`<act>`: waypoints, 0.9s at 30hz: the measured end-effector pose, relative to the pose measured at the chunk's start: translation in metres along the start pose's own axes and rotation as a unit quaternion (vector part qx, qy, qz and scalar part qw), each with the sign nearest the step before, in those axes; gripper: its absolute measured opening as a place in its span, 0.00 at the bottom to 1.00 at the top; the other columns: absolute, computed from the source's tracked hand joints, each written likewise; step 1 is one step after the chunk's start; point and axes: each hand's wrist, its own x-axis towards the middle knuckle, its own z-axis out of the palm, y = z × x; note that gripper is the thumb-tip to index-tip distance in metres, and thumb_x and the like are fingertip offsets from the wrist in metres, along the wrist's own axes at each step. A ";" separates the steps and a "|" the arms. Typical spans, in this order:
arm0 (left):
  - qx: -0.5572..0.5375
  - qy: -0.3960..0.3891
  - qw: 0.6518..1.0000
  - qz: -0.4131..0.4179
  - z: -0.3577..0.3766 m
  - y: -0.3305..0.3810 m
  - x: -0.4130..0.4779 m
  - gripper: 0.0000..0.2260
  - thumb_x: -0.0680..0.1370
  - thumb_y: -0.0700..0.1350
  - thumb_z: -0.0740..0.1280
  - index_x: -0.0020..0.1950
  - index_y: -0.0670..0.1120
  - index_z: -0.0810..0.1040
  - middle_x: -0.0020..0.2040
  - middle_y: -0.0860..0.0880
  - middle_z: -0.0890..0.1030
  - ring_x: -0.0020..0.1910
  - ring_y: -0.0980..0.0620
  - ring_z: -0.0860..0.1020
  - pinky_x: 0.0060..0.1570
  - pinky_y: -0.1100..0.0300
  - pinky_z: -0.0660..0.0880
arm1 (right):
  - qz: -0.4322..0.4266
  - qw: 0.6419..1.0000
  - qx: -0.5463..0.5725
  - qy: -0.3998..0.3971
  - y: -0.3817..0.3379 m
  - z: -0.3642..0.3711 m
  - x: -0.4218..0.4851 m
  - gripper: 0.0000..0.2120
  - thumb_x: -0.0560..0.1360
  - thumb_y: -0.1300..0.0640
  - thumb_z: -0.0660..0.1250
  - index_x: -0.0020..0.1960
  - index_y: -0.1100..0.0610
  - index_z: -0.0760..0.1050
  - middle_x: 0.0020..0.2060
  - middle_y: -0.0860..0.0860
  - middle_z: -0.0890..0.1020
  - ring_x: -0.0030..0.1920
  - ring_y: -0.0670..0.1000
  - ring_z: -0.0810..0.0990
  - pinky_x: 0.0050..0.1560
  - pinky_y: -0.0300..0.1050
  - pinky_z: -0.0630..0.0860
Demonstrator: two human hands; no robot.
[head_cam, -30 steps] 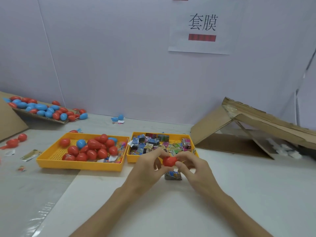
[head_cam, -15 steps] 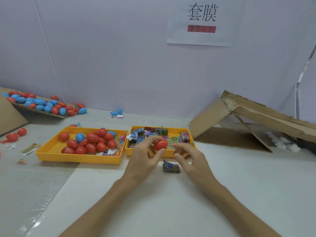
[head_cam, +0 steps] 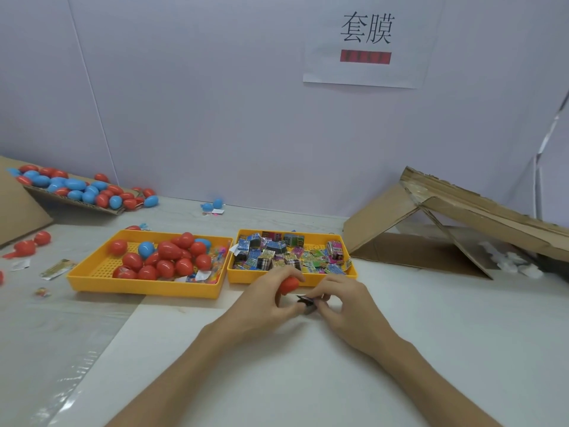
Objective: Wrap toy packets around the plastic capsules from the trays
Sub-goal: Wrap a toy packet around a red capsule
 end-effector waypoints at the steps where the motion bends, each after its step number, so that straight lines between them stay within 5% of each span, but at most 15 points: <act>1: 0.011 -0.004 1.000 0.005 0.001 0.001 -0.001 0.16 0.73 0.53 0.74 0.58 0.57 0.75 0.52 0.58 0.76 0.48 0.61 0.76 0.44 0.67 0.70 | 0.003 1.000 0.006 0.004 0.000 -0.001 0.000 0.10 0.73 0.67 0.72 0.46 0.53 0.84 0.40 0.43 0.82 0.43 0.44 0.79 0.45 0.41 0.75; 4: 0.065 0.004 0.998 0.001 0.006 0.002 -0.002 0.17 0.69 0.64 0.71 0.53 0.59 0.76 0.50 0.60 0.78 0.51 0.58 0.76 0.49 0.57 0.76 | 0.004 1.000 0.021 0.009 -0.003 0.000 0.001 0.10 0.73 0.67 0.71 0.45 0.52 0.83 0.40 0.43 0.82 0.43 0.45 0.80 0.45 0.41 0.76; 7: 0.092 0.016 0.996 -0.004 0.008 0.003 -0.003 0.16 0.70 0.65 0.69 0.52 0.58 0.77 0.47 0.58 0.79 0.47 0.58 0.77 0.46 0.52 0.77 | 0.005 1.000 0.029 0.005 -0.004 0.000 0.000 0.10 0.71 0.67 0.72 0.44 0.52 0.82 0.39 0.42 0.81 0.42 0.45 0.80 0.44 0.38 0.75; 18: 0.106 0.012 0.994 0.005 0.008 0.006 -0.004 0.14 0.74 0.55 0.73 0.57 0.57 0.77 0.54 0.59 0.80 0.52 0.58 0.77 0.50 0.56 0.77 | -0.004 0.999 0.048 0.005 -0.006 0.002 0.001 0.08 0.70 0.66 0.74 0.42 0.53 0.83 0.39 0.42 0.81 0.43 0.46 0.80 0.45 0.44 0.77; 27: 0.123 0.002 0.992 -0.013 0.009 0.005 -0.003 0.17 0.70 0.61 0.69 0.57 0.60 0.79 0.52 0.62 0.82 0.51 0.61 0.78 0.47 0.62 0.75 | 0.009 0.998 0.063 -0.007 -0.007 0.003 0.000 0.09 0.69 0.66 0.74 0.43 0.52 0.85 0.41 0.42 0.84 0.45 0.46 0.81 0.45 0.40 0.75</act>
